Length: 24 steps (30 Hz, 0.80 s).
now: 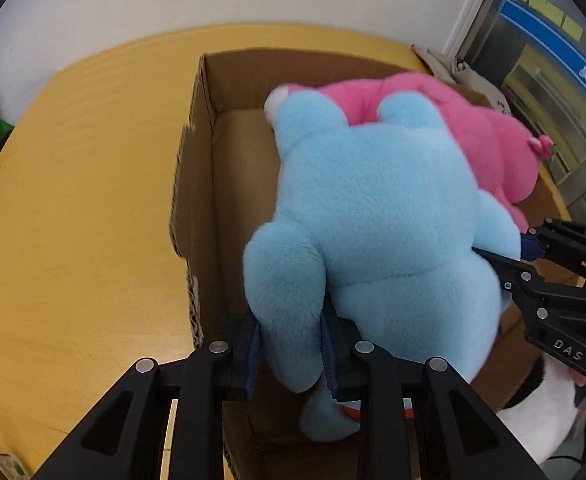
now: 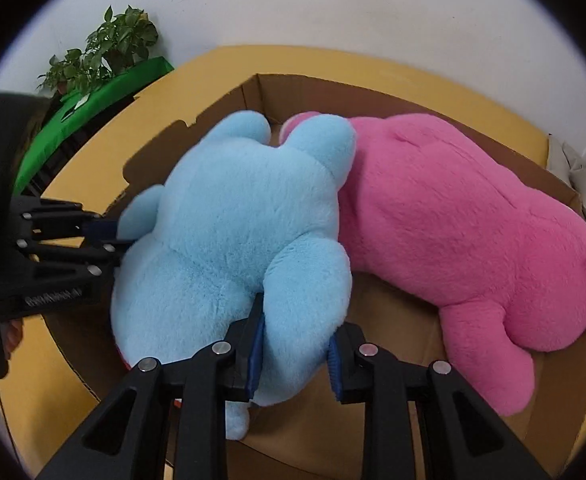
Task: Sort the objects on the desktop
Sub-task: 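Lower the light blue bear into the box beside the pink bear and release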
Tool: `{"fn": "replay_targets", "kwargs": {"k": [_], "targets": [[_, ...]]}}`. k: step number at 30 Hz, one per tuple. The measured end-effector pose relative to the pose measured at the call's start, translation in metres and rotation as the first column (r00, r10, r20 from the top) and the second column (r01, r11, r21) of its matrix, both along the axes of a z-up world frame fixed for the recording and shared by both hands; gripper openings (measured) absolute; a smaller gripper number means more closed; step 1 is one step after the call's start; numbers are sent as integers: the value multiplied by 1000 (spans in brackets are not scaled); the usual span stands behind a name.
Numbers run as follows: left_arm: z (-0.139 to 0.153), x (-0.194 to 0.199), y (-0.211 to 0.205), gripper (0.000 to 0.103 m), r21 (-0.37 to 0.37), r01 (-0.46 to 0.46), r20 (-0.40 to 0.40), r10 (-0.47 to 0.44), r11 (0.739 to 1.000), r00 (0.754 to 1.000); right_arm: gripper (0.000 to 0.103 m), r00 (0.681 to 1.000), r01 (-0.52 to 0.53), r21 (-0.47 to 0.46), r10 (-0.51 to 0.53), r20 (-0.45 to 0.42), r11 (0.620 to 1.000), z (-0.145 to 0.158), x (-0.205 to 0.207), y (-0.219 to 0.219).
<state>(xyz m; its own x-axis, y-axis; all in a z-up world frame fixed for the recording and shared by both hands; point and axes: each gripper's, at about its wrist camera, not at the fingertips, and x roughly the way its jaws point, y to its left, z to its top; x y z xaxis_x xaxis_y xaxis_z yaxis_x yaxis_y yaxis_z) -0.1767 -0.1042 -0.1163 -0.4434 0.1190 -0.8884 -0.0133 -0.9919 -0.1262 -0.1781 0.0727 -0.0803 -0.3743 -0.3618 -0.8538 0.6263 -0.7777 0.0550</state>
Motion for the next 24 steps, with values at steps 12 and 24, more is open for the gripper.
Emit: {"fn": "replay_targets", "kwargs": {"k": [12,24], "targets": [[9,15,-5,35,-102,45,-1,-45,994,999,52,999,31,61,-32,14,998,-4,-2,5],[126,175,0,103,47,-92,-414,104,995,904,82,972,103,-243,-150,-181,965,92,115,93]]}}
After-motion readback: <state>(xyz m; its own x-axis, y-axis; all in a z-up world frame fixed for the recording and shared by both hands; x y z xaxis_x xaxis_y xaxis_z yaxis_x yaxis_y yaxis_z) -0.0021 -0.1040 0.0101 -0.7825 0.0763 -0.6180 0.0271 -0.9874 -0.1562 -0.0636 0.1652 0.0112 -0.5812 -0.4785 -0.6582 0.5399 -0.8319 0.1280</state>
